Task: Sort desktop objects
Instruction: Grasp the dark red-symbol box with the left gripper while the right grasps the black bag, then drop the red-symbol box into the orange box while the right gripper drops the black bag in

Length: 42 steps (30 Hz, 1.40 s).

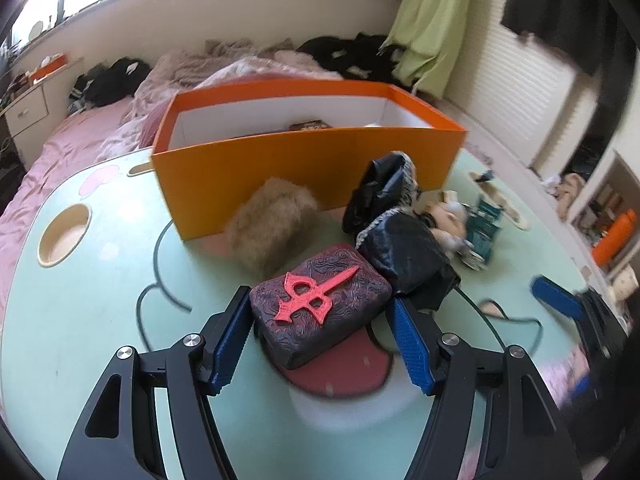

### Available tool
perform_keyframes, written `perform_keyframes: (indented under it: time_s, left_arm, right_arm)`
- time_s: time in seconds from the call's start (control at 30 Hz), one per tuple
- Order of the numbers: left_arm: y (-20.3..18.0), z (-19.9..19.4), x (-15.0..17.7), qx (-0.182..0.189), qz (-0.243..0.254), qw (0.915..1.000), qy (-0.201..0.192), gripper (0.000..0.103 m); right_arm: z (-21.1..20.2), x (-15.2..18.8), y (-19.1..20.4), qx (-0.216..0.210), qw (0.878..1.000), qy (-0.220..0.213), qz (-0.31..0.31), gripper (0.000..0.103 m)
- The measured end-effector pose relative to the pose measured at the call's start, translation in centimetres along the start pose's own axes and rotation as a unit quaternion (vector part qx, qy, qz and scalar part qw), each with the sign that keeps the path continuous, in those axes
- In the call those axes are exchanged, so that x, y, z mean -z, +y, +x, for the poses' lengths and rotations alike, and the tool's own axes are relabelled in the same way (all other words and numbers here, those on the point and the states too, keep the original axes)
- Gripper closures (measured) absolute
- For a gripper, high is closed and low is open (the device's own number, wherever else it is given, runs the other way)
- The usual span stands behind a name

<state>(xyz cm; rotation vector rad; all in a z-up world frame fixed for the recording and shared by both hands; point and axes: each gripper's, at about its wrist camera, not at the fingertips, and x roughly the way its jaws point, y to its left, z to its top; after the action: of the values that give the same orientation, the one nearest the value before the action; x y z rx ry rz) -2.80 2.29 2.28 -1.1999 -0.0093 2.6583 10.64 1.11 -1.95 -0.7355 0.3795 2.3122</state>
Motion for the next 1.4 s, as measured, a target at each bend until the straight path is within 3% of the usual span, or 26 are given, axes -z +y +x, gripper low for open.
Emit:
perform_keyframes:
  time_s: [0.27, 0.4, 0.5, 0.63, 0.7, 0.77, 0.97, 1.07, 1.2, 1.4]
  left_arm:
    - [0.6, -4.5, 2.0, -0.009, 0.041, 0.9985, -0.034, 0.036]
    - [0.9, -4.4, 1.9, -0.012, 0.041, 0.9985, -0.034, 0.036]
    - [1.0, -3.8, 2.0, -0.010, 0.037, 0.9989, -0.025, 0.036]
    - [0.4, -3.8, 2.5, 0.003, 0.049, 0.9985, -0.024, 0.036]
    - [-0.2, -3.6, 2.7, 0.008, 0.058, 0.9981, -0.019, 0.036]
    - [-0.6, -3.2, 2.8, 0.006, 0.064, 0.9979, -0.011, 0.036]
    - [-0.1, -3.7, 2.6, 0.022, 0.058, 0.9979, -0.015, 0.036]
    - [-0.1, -4.6, 2.1, 0.004, 0.065, 0.9974, -0.031, 0.036]
    - [0.5, -5.7, 0.8, -0.003, 0.058, 0.9971, -0.050, 0.036]
    - [1.0, -5.0, -5.3, -0.038, 0.044, 0.9949, -0.083, 0.036]
  right_arm:
    - [-1.4, -2.2, -1.0, -0.017, 0.998, -0.028, 0.052, 0.000]
    - [-2.0, -5.2, -0.5, -0.112, 0.990, -0.032, 0.073, 0.001]
    - [-0.1, -6.8, 0.0, -0.206, 0.972, 0.030, 0.113, 0.005]
    - [3.4, -6.8, 0.6, -0.195, 0.964, 0.096, 0.153, 0.009]
    - [4.6, -7.1, 1.1, -0.213, 0.958, 0.106, 0.158, 0.019]
    - [5.4, -7.4, 2.0, -0.212, 0.959, 0.122, 0.143, 0.068]
    - [5.0, -7.1, 0.9, -0.244, 0.949, 0.099, 0.174, 0.071]
    - [3.8, -8.2, 0.7, -0.201, 0.965, 0.067, 0.156, 0.072]
    - [3.5, -10.5, -0.4, -0.193, 0.967, 0.047, 0.161, 0.072]
    - [5.9, -15.0, -1.5, -0.132, 0.980, 0.031, 0.145, 0.071]
